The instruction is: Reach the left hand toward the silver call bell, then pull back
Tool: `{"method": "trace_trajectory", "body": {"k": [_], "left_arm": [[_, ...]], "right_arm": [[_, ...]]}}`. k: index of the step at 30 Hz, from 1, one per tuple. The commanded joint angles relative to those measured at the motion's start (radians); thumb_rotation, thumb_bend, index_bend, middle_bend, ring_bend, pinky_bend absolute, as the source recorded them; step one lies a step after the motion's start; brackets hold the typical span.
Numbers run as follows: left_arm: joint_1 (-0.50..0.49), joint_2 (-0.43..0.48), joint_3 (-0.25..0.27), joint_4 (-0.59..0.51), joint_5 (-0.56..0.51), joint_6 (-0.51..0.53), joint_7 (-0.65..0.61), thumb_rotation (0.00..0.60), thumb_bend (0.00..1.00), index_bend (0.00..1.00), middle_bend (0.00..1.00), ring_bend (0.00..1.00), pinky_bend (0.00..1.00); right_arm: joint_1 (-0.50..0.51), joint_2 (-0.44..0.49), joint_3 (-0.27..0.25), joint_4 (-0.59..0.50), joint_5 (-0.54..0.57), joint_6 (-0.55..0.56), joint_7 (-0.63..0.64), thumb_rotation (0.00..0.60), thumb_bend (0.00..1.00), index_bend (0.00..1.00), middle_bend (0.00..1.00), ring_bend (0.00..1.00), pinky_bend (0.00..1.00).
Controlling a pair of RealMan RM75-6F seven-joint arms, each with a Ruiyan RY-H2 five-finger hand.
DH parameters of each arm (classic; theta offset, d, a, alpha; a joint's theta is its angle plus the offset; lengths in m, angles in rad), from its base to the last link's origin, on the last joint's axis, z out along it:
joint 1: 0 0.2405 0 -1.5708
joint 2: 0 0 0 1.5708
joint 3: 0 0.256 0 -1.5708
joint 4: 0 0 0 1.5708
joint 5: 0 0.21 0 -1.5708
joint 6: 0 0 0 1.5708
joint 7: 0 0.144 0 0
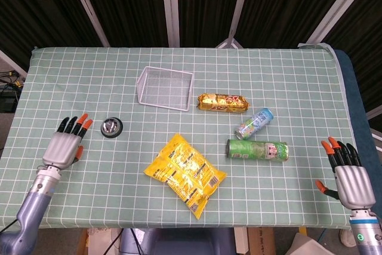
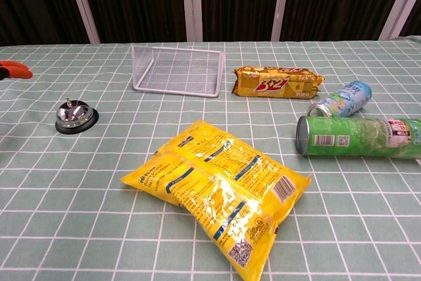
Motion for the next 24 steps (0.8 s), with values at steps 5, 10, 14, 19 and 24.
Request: {"method": "trace_trajectory", "body": {"k": [5, 10, 14, 19, 24], "left_arm": [[-0.108, -0.107, -0.035, 0.092, -0.144, -0.064, 0.107, 0.600, 0.65, 0.00, 0.00, 0.00, 0.00], [-0.137, -0.134, -0.028, 0.117, -0.175, -0.076, 0.110, 0.600, 0.65, 0.00, 0.00, 0.00, 0.00], [-0.157, -0.152, -0.005, 0.138, -0.198, -0.091, 0.127, 0.600, 0.66, 0.00, 0.00, 0.00, 0.00], [-0.172, -0.177, 0.025, 0.177, -0.215, -0.095, 0.149, 0.600, 0.66, 0.00, 0.00, 0.00, 0.00], [-0.172, -0.182, 0.050, 0.193, -0.238, -0.097, 0.148, 0.600, 0.66, 0.00, 0.00, 0.00, 0.00]], "right_arm": [[0.012, 0.002, 0.009, -0.010, 0.025, -0.026, 0.008, 0.600, 0.25, 0.00, 0.00, 0.00, 0.00], [0.009, 0.006, 0.005, -0.014, 0.019, -0.022, 0.018, 0.600, 0.25, 0.00, 0.00, 0.00, 0.00], [0.010, 0.007, 0.004, -0.016, 0.021, -0.025, 0.025, 0.600, 0.25, 0.00, 0.00, 0.00, 0.00], [0.010, 0.009, 0.002, -0.019, 0.019, -0.026, 0.032, 0.600, 0.25, 0.00, 0.00, 0.00, 0.00], [0.009, 0.011, 0.001, -0.022, 0.020, -0.026, 0.041, 0.600, 0.25, 0.00, 0.00, 0.00, 0.00]]}}
